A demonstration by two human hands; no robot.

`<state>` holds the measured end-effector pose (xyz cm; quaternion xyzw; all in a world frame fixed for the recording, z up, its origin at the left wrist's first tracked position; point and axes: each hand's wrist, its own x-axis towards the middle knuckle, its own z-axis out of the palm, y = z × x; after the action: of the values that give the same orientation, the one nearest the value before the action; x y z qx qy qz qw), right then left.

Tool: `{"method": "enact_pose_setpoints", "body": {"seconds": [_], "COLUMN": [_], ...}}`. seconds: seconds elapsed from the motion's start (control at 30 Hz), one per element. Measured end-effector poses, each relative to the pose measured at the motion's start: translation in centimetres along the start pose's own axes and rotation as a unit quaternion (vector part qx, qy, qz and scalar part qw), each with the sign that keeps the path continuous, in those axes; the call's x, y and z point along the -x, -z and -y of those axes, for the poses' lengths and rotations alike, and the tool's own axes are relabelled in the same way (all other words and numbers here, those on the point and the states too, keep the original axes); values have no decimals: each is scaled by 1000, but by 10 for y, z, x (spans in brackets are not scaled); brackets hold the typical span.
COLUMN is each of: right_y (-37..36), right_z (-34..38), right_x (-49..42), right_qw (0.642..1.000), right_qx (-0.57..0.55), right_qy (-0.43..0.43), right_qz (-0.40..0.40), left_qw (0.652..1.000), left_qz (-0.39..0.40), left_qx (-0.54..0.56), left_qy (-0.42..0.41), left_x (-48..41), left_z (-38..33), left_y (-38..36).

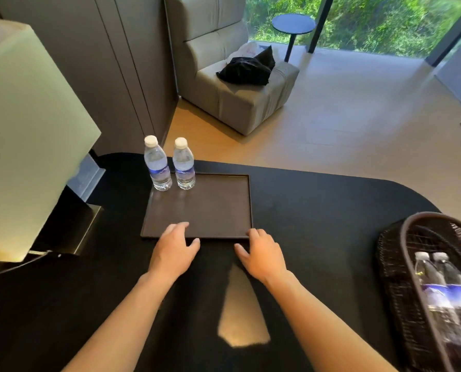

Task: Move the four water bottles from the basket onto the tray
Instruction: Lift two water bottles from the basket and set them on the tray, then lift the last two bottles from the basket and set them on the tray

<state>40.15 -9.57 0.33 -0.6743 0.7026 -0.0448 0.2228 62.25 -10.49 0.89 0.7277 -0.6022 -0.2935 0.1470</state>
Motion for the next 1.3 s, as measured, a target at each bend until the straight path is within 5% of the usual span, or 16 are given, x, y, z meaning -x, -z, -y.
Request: {"method": "enact_pose_setpoints", "body": {"seconds": [0.33, 0.7, 1.3], "right_y": [31, 76, 173], "right_z": [-147, -292, -463], "right_x": [188, 316, 255], "right_qw": [993, 974, 959], "right_qx": [-52, -109, -102], "right_qy": [-102, -186, -245], "right_qz": [-2, -75, -97], "left_qw": [983, 951, 933], "left_qz": [94, 125, 206], "left_qx": [-135, -167, -87], "left_qy": [-83, -228, -283], "left_x": [169, 280, 214], "left_z": [-105, -224, -416], "left_y": [-88, -187, -326]}}
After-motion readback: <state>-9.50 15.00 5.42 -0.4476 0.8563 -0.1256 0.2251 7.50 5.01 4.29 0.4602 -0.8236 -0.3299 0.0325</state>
